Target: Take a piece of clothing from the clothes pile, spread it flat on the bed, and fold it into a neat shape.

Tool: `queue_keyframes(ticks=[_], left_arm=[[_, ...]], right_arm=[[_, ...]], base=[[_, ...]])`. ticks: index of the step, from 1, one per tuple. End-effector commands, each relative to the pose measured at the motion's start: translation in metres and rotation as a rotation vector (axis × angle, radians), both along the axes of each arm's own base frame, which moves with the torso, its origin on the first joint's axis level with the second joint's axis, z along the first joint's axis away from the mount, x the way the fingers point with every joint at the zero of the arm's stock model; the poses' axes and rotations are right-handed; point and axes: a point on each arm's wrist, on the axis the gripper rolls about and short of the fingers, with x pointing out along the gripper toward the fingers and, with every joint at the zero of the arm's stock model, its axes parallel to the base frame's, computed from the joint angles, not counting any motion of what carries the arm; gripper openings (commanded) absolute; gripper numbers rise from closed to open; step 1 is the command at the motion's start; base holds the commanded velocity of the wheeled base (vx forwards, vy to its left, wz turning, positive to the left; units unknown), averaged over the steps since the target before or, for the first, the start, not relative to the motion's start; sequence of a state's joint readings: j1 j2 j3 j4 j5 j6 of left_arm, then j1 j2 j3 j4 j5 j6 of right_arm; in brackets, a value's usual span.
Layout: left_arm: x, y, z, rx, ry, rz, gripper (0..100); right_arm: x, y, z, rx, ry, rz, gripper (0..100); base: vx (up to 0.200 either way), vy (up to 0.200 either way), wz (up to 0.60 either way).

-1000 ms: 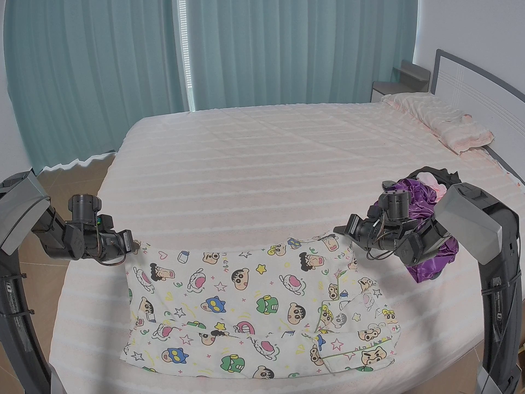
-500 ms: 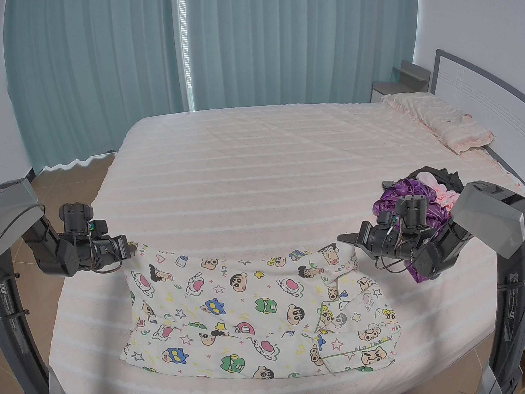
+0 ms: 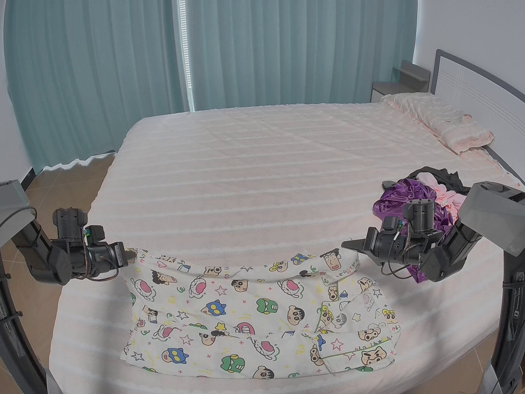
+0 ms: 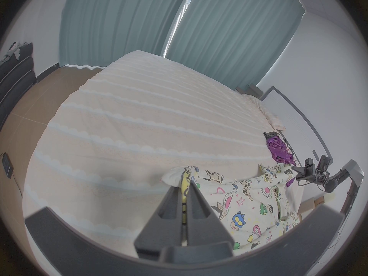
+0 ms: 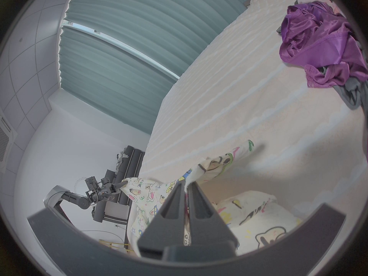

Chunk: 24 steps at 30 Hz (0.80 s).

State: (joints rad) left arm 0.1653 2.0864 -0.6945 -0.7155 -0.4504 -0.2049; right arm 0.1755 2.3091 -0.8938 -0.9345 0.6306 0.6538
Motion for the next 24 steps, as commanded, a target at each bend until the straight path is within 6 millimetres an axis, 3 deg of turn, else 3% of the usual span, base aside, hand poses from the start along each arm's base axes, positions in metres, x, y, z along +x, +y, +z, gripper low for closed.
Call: queue_keyframes(ticks=[1,8,14,19,20,24], left_arm=[[-0.014,-0.002,0.008,-0.006,-0.003,-0.007,0],[-0.028,0.0,0.012,-0.029,0.002,-0.018,0],[-0.038,-0.002,0.006,-0.04,0.037,-0.024,0],[-0.042,-0.003,0.003,-0.043,0.055,-0.025,0],[-0.043,-0.002,0.002,-0.034,0.056,-0.031,0],[-0.048,0.0,-0.003,0.012,0.054,-0.065,0]], right_arm=[[-0.018,-0.012,0.01,0.014,-0.02,0.017,0],[-0.042,-0.022,0.009,0.029,-0.018,0.033,0],[-0.044,-0.023,-0.011,-0.017,0.002,0.05,0],[-0.045,-0.022,-0.015,-0.025,0.01,0.056,0],[-0.046,-0.021,-0.015,-0.027,0.008,0.058,100],[-0.043,-0.021,-0.014,-0.028,-0.003,0.056,100]], base=[[0.0,0.0,0.0],[0.0,0.0,0.0],[0.0,0.0,0.0],[0.0,0.0,0.0],[0.0,0.0,0.0],[0.0,0.0,0.0]])
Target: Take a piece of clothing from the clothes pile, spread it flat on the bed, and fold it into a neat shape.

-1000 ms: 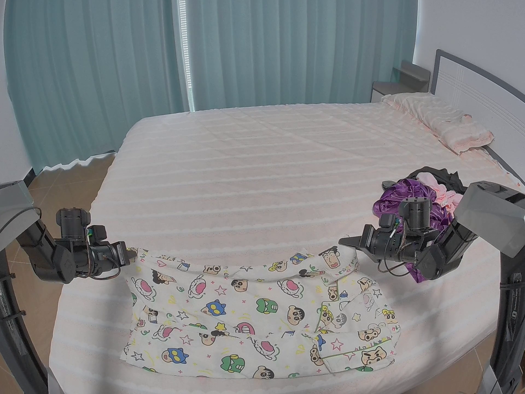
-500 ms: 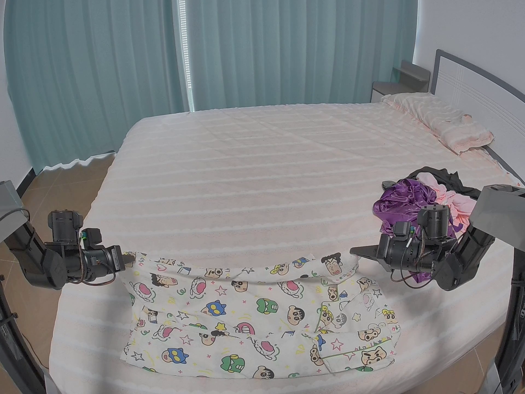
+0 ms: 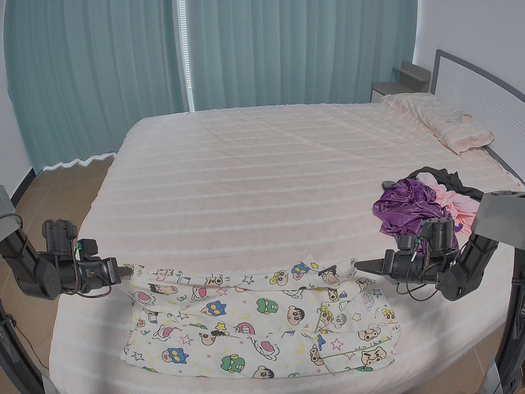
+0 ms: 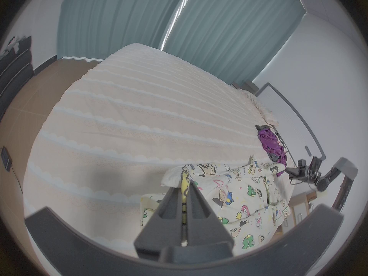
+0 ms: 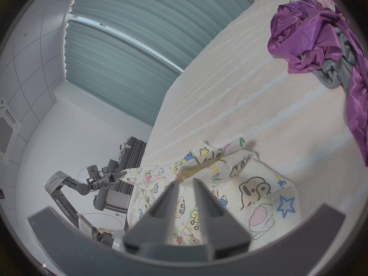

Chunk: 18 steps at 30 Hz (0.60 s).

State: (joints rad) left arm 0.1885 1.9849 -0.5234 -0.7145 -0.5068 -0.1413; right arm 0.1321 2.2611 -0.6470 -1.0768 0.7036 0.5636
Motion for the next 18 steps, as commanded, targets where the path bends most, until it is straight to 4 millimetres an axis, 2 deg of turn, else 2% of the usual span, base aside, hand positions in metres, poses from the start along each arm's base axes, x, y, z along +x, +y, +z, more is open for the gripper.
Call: queue_keyframes(ticks=[1,9,18], left_arm=[[-0.005,0.002,-0.004,0.017,0.011,-0.014,0],[-0.006,0.001,-0.005,0.014,0.012,-0.02,0],[-0.006,0.001,-0.005,0.014,0.012,-0.018,0]], right_arm=[[0.003,0.001,-0.001,-0.004,-0.008,-0.002,100],[0.015,0.006,0.01,0.003,-0.064,0.002,100],[0.017,0.025,0.004,0.001,-0.058,0.049,100]], base=[[0.0,0.0,0.0],[0.0,0.0,0.0],[0.0,0.0,0.0]])
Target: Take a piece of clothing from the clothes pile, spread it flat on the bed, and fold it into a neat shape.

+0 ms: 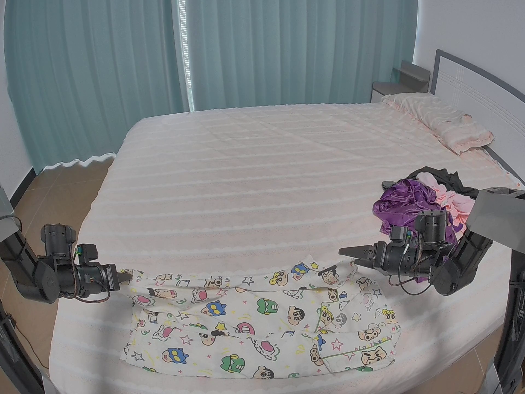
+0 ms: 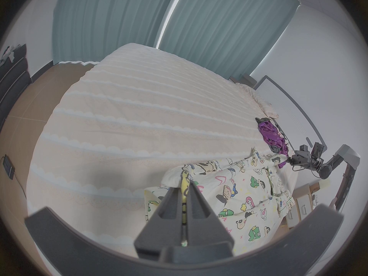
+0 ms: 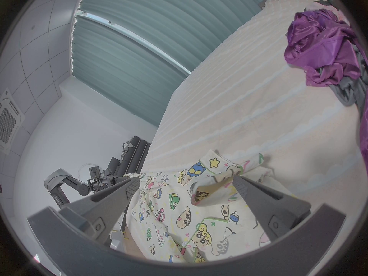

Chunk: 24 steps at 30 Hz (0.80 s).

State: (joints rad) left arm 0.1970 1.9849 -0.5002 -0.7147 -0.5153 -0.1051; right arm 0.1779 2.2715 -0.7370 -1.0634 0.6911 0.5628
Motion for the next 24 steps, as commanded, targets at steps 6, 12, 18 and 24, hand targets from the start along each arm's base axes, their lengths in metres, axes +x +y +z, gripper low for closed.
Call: queue_keyframes(ticks=[6,12,18,24], left_arm=[[0.0,0.0,-0.001,-0.002,0.005,0.0,0],[0.0,0.0,-0.002,-0.002,0.008,0.0,0],[0.0,0.0,-0.002,-0.001,0.006,-0.001,0],[0.0,-0.001,-0.002,-0.001,0.006,-0.003,0]], right_arm=[[0.002,0.01,-0.01,-0.014,0.018,0.005,100],[0.0,0.011,-0.012,-0.018,0.026,0.011,100],[0.008,0.016,-0.012,-0.026,0.037,0.019,100],[0.023,0.021,-0.004,-0.046,0.065,0.032,100]], base=[[0.0,0.0,0.0],[0.0,0.0,0.0],[0.0,0.0,0.0],[0.0,0.0,0.0]])
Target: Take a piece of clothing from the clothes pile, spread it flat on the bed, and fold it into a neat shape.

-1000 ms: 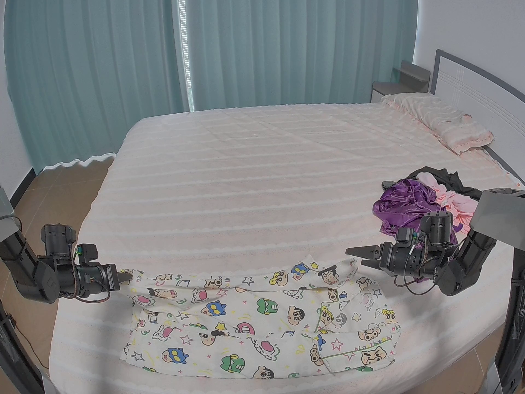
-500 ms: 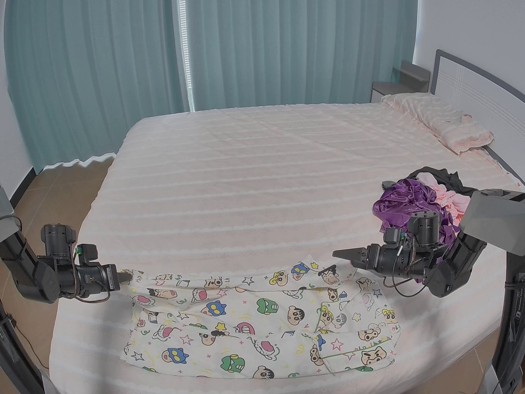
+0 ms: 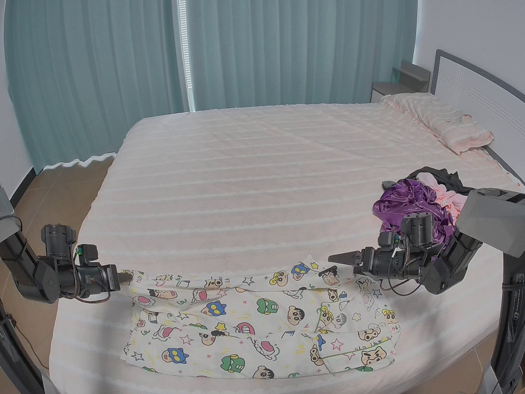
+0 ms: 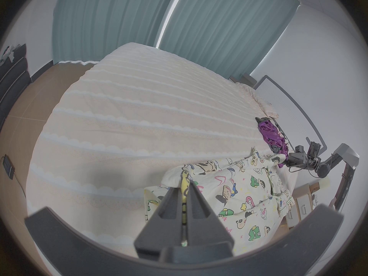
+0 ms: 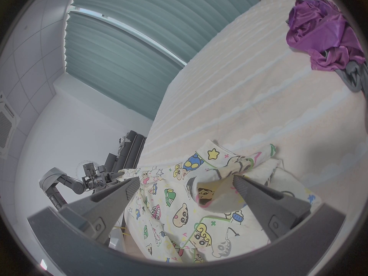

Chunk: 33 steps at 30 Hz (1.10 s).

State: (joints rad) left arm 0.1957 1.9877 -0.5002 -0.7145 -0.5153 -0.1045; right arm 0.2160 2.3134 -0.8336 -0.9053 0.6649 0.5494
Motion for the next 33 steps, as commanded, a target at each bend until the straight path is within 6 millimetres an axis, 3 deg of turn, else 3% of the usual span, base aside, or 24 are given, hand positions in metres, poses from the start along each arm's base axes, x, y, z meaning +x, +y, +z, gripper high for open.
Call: queue_keyframes(ticks=[1,19,20,33], left_arm=[[0.0,0.0,-0.001,-0.001,0.005,-0.001,0],[0.002,-0.001,0.0,0.002,-0.003,-0.005,0],[0.002,-0.001,0.0,0.002,-0.003,-0.005,0],[0.004,-0.001,0.002,0.009,-0.015,-0.001,0]], right_arm=[[0.015,0.008,0.009,-0.008,-0.021,0.018,100],[0.03,0.023,0.001,-0.256,0.003,0.056,100],[0.03,0.023,0.0,-0.261,0.003,0.053,0],[0.025,0.015,0.008,-0.263,-0.009,0.039,0]], base=[[0.0,0.0,0.0],[0.0,0.0,0.0],[0.0,0.0,0.0],[0.0,0.0,0.0]])
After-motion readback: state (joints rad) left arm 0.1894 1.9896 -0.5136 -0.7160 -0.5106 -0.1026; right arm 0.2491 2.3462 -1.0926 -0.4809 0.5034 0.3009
